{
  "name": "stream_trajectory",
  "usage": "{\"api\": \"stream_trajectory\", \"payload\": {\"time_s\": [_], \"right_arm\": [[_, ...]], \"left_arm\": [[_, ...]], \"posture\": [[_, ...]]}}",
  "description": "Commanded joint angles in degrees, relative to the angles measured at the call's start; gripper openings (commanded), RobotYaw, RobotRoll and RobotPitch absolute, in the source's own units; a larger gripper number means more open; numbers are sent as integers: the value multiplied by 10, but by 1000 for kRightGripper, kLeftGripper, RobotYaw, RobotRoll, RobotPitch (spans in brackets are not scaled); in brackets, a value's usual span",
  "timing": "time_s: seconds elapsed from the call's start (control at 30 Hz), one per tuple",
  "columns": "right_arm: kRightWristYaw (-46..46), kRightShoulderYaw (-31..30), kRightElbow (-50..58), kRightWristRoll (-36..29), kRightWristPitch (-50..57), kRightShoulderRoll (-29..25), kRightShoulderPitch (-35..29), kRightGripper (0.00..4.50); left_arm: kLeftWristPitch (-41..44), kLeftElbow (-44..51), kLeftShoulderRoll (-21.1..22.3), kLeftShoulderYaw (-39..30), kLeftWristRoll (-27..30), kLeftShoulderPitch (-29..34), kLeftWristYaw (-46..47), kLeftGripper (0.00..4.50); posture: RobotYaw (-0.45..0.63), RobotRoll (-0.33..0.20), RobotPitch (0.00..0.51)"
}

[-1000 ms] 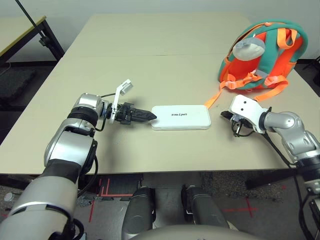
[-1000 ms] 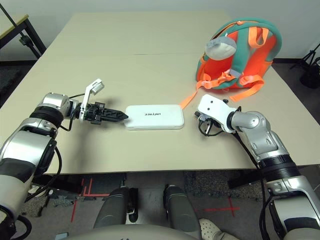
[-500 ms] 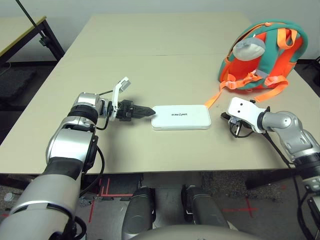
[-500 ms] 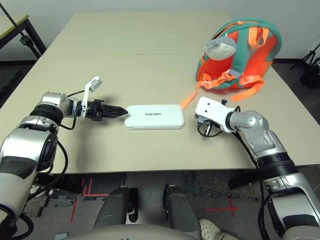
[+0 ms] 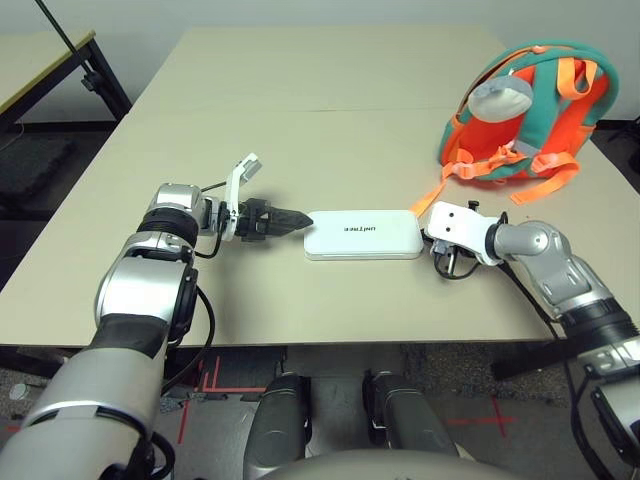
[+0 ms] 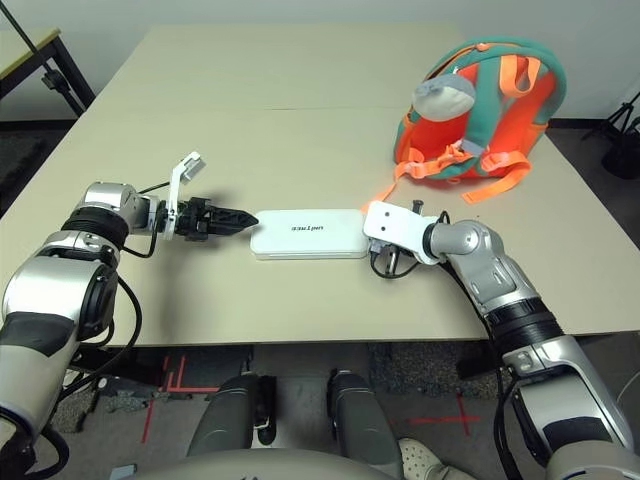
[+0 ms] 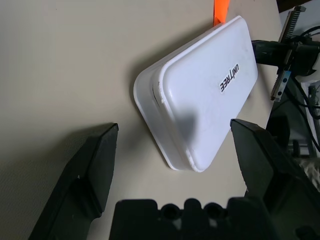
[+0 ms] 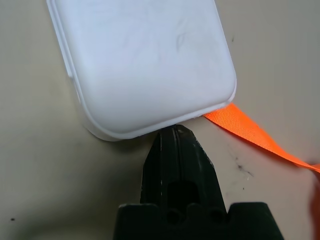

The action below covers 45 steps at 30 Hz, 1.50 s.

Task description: Put the pencil case into the backpack and zip it.

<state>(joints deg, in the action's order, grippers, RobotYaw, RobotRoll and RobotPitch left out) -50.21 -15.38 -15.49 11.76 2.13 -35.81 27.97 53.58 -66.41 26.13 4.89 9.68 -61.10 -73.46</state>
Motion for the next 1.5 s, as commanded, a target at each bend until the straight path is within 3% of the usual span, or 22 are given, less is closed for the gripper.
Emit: {"api": "stream_trajectory", "payload": {"time_s": [0.03, 1.17, 1.5], "right_arm": [[-1, -14, -6, 3, -5, 15, 7, 18], [-24, -56, 51, 10, 16, 92, -1, 18], [-24, -40, 46, 4, 17, 73, -4, 18]], "left_arm": [[15, 17, 1, 18, -16, 33, 0, 4500], [81, 183, 6, 16, 27, 135, 25, 4500], [77, 195, 10, -13, 58, 131, 26, 4500]], "posture": [[54, 0, 120], [75, 0, 119], [75, 0, 122]]}}
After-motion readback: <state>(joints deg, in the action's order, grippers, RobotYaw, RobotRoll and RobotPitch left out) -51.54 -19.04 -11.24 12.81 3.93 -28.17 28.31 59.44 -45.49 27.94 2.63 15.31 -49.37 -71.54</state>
